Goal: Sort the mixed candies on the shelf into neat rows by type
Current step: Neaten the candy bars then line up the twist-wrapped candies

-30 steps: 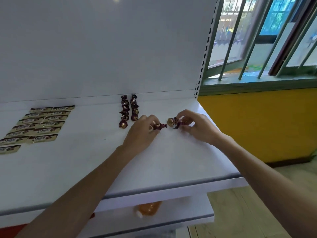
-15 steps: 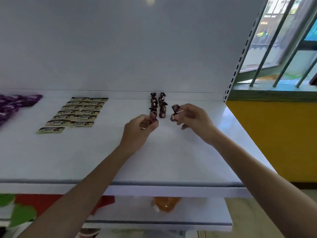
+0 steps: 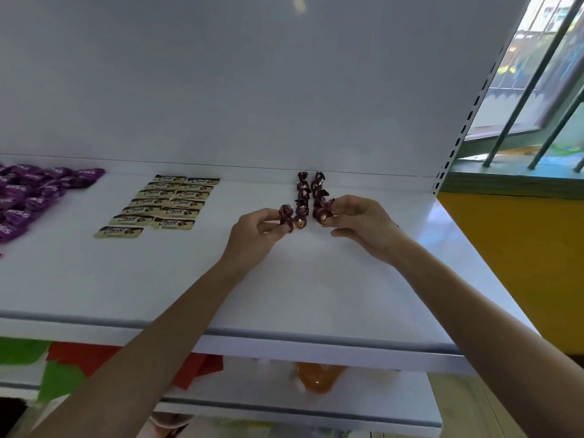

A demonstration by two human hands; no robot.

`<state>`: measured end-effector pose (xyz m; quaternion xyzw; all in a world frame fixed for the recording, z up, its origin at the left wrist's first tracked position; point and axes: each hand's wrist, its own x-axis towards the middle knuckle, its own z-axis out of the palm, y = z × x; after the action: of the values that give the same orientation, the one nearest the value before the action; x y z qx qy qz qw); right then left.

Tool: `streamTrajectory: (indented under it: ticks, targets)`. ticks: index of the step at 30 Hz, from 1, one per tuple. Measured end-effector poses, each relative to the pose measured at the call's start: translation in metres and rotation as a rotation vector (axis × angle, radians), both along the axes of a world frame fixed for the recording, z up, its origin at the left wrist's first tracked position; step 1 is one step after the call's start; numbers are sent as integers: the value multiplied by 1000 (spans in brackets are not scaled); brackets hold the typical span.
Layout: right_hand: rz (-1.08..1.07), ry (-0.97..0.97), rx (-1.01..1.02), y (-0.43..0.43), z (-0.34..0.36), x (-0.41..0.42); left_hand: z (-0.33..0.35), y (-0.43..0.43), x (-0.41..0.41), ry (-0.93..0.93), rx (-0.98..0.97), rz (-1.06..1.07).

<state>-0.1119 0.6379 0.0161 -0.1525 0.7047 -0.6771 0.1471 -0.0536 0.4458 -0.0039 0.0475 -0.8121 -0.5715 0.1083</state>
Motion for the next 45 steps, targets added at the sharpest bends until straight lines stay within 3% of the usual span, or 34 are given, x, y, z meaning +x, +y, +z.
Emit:
streamTrajectory:
  ticks: [4, 7, 24, 28, 31, 35, 37, 42, 45]
  targets:
    - [-216, 249, 407, 0, -11, -4, -4, 4, -3, 23, -167, 10]
    - [-212, 336, 589, 0, -19, -2, -11, 7, -8, -13, -251, 0]
    - [-302, 370, 632, -16, -30, -17, -14, 9, -20, -36, -405, -18]
    - [-281, 371, 599, -9, -25, -18, -14, 7, -17, -30, -334, -25]
    - [-393, 454, 588, 14, -9, -20, -12, 1, -12, -5, -310, -35]
    - [-341, 433, 1088, 41, -9, -20, -13, -3, -6, 21, -440, -73]
    - [-286, 418, 1177, 43, -17, -15, -14, 0, -4, 35, -532, -88]
    - [-334, 507, 933, 39, -16, -1, -15, 0, 2, 63, -587, -99]
    - [-321, 321, 539, 26, -7, 14, -16, -3, 7, 69, -629, -104]
